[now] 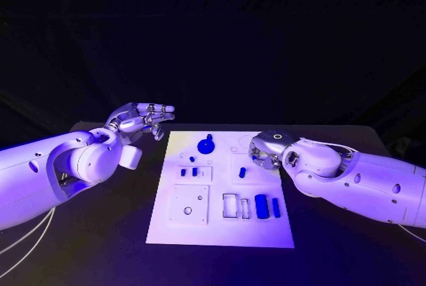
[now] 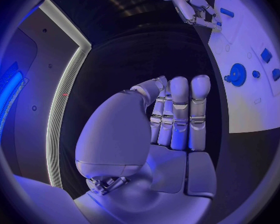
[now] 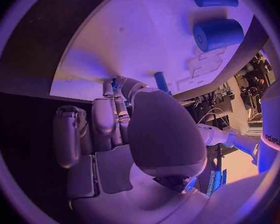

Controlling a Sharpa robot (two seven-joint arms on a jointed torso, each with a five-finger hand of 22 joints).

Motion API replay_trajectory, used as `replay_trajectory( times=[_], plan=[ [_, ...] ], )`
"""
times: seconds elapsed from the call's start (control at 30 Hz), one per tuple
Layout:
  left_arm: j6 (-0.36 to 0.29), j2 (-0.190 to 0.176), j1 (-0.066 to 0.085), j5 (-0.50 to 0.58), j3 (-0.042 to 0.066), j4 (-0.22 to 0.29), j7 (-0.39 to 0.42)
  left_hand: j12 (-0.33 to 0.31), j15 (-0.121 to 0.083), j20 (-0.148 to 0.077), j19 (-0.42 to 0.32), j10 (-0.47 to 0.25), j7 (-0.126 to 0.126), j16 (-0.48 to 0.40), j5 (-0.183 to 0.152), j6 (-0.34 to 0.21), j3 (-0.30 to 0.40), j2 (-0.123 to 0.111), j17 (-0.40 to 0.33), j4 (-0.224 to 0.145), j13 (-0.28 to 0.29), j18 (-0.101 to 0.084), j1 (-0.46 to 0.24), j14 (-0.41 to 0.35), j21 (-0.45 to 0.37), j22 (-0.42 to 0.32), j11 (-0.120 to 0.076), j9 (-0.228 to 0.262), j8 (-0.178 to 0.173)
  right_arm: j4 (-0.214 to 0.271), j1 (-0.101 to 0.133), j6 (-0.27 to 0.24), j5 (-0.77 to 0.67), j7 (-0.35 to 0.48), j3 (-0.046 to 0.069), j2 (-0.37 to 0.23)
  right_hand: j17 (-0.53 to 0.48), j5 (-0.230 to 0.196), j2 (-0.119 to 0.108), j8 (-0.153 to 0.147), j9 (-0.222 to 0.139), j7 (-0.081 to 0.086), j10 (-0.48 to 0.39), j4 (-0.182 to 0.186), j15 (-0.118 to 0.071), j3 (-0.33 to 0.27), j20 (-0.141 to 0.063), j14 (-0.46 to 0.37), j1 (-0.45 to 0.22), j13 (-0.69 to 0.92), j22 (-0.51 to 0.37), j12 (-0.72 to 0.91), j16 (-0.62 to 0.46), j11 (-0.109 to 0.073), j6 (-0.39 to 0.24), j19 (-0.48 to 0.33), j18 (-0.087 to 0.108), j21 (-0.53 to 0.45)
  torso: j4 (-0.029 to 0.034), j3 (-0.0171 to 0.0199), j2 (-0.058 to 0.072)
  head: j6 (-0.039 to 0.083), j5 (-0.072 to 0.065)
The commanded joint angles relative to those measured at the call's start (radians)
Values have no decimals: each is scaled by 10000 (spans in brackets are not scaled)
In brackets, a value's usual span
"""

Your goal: Assemble the parts on the task board

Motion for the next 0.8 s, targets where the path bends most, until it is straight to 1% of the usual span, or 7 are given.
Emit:
replay_trajectory(
  times=[0.03,0.1,0.2,0.3,0.4,0.57,0.8],
  plan=[
    [203,25,10,29,4,11,68,27,13,-55,6,-48,49,-64,27,-14,-14,121,-9,-57,13,201,11,-83,-25,-11,9,-12,-65,-10,-102,219,-5,20,-54,4,19,81,252,80,51,-22,209,-172,-94,281,-76,408,208,29,2039,73,72,-81,120,607,-178,190,2,-3,-3,-6,-7],
    [201,26,10,19,4,10,59,30,13,-56,1,-55,51,-71,29,-16,-11,128,-26,-69,14,205,18,-88,-52,-38,11,-14,-67,-12,-109,155,-4,2,-54,-3,-3,92,318,96,83,-52,336,-323,-114,477,-98,398,246,23,2083,59,77,-111,207,628,-191,259,10,-3,3,-5,-24],
    [193,27,10,-14,4,6,40,33,13,-57,6,-62,52,-78,31,-19,-6,134,-42,-82,15,205,28,-92,-62,-47,12,-16,-69,-18,-117,34,-10,-13,-54,-15,-22,103,332,99,106,-80,417,-452,-127,650,-117,385,252,9,2097,27,79,-128,273,627,-193,272,10,-4,-1,-5,-16],
    [193,28,10,-40,4,3,24,38,12,-58,11,-69,54,-83,33,-22,-1,137,-56,-102,16,206,42,-95,-76,-60,13,-19,-71,-9,-123,-151,-14,-16,-54,-34,-25,95,313,85,123,-88,478,-548,-130,791,-128,376,193,-9,2114,-19,98,-140,316,629,-196,290,10,-4,0,-12,-27],
    [194,30,10,-51,4,-5,10,38,12,-58,11,-69,54,-83,33,-22,-1,137,-56,-102,16,206,42,-95,-76,-60,13,-19,-71,24,-126,-460,-14,-14,-54,-57,-53,55,246,35,135,-63,501,-647,-120,911,-126,362,54,-40,2118,-107,101,-134,316,616,-192,278,6,1,2,-8,-9],
    [193,36,10,-58,4,-32,-2,42,15,-60,-9,-94,66,-97,36,-36,1,135,-91,-136,17,220,54,-107,-157,-141,23,-26,-80,125,-130,-905,50,46,-50,-136,-62,-188,164,-6,154,-30,502,-675,-108,879,-103,352,-169,-65,2124,-195,123,-109,317,607,-190,269,1,-2,-6,-10,-12],
    [219,44,9,-61,3,-56,-30,43,24,-58,-37,-125,81,-108,37,-59,-1,132,-115,-156,15,233,46,-124,-244,-228,37,-35,-94,393,-109,-1353,154,124,-2,-346,-57,-226,148,-17,159,-28,502,-696,-110,872,-97,351,-199,-69,2136,-215,135,-106,316,615,-195,291,-6,-2,-11,19,-17]
  ],
)
